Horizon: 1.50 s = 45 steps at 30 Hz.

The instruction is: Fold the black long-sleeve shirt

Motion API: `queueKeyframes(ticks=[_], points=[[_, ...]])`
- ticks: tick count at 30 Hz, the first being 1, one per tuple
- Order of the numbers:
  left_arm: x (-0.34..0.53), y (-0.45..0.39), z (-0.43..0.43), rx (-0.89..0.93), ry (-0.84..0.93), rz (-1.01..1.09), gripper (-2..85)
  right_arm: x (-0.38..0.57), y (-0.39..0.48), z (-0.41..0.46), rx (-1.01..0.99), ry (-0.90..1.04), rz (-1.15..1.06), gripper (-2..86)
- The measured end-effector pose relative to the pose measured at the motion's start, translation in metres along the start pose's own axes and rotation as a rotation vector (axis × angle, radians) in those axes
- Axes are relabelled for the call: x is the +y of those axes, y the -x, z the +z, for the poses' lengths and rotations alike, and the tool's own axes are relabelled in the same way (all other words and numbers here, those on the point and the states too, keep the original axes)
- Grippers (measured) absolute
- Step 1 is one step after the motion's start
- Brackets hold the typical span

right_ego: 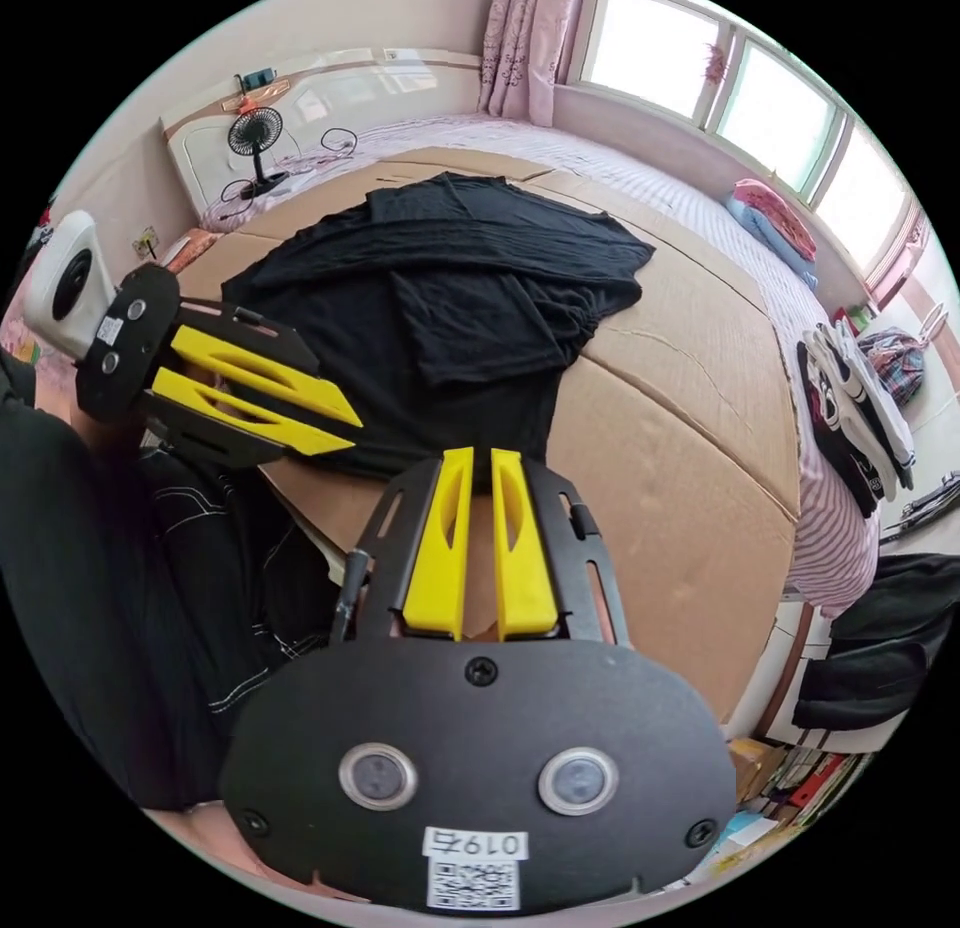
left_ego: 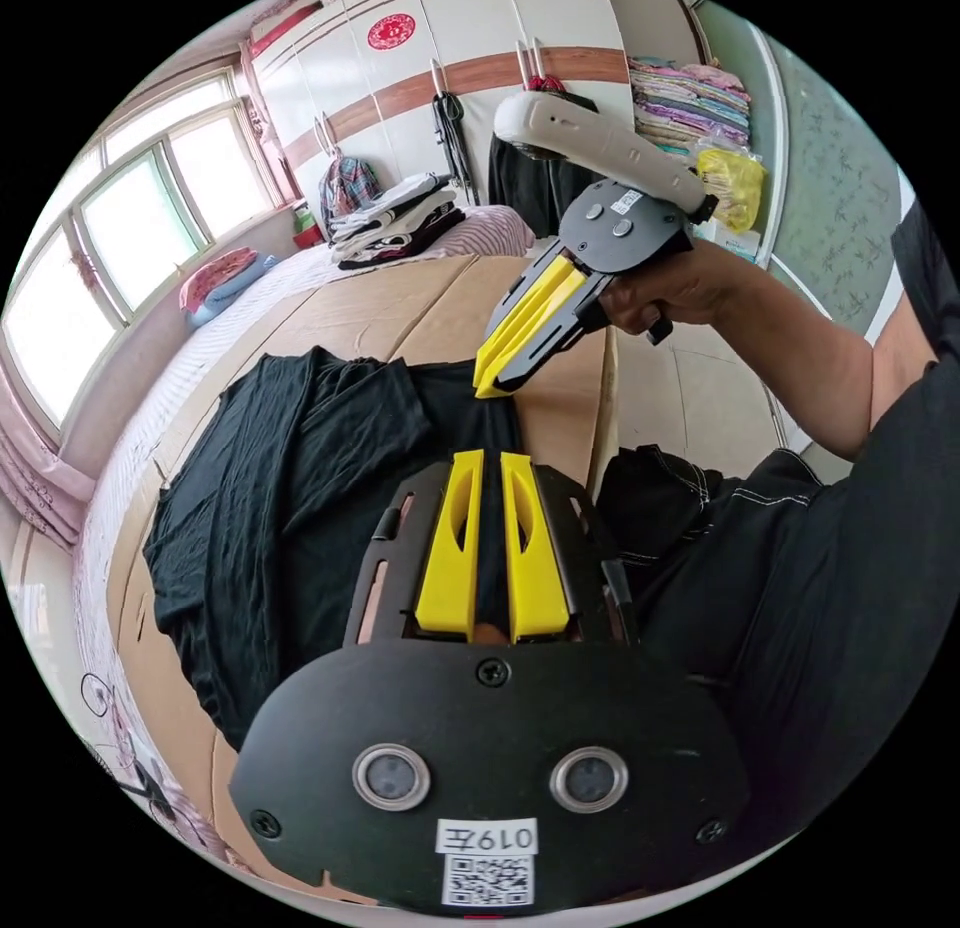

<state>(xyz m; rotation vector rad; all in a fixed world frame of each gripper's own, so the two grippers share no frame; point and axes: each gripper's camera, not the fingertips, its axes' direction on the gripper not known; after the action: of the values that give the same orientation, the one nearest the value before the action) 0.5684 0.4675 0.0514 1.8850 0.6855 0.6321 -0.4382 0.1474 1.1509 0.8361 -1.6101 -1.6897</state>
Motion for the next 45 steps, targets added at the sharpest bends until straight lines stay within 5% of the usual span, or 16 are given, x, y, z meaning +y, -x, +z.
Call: queueKeyframes(ticks=[9, 13, 18, 22, 26, 32, 45], points=[[0.109, 0.018, -0.102, -0.427, 0.046, -0.144, 1.3, 0.014, 0.024, -0.008, 0.110, -0.068, -0.058, -0.5], [0.157, 0.028, -0.127, -0.478, 0.146, -0.240, 1.9, 0.028, 0.025, -0.028, 0.077, -0.211, -0.041, -0.9], [0.215, 0.059, -0.164, -0.479, 0.078, -0.626, 4.9, 0.046, 0.023, -0.056, -0.239, -0.517, -0.003, -0.9], [0.234, 0.064, -0.173, -0.490, 0.059, -0.723, 7.5, 0.047, 0.038, -0.055, -0.377, -0.570, -0.093, -0.9], [0.226, 0.048, -0.161, -0.491, 0.134, -0.589, 8.0, 0.033, 0.081, -0.044, -0.247, -0.476, -0.212, -1.0], [0.193, -0.002, -0.132, -0.499, 0.274, -0.117, 8.0, 0.020, 0.123, -0.036, -0.194, -0.389, -0.372, -1.0], [0.163, 0.015, -0.110, -0.352, 0.411, 0.305, 6.9, 0.013, 0.125, -0.039, -0.178, -0.390, -0.303, -1.0]])
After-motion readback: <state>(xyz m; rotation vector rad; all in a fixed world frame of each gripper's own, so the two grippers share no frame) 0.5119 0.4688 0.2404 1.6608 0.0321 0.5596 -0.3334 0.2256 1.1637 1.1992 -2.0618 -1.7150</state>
